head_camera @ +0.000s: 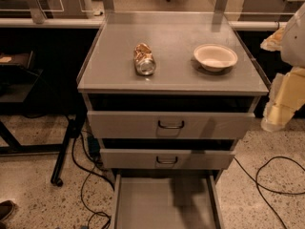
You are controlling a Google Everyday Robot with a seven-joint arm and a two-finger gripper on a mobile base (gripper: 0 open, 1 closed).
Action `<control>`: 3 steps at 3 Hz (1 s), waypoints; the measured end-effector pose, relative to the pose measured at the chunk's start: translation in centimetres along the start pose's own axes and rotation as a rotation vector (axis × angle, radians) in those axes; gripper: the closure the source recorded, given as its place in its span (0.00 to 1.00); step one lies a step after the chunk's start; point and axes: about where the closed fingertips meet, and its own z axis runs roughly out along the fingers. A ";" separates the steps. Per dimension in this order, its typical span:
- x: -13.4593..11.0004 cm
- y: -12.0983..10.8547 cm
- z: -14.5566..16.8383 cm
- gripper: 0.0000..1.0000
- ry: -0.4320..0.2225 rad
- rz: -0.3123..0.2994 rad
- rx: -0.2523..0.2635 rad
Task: Place orange can into bottom drawer
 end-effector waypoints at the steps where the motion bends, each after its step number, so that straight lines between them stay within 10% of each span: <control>1: -0.2 -0.1 -0.1 0.00 -0.004 0.004 0.010; 3: -4.5 -4.5 2.5 0.00 0.025 0.144 0.078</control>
Offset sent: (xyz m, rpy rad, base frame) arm 0.0533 0.0378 -0.0048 0.0208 -0.0795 -0.1979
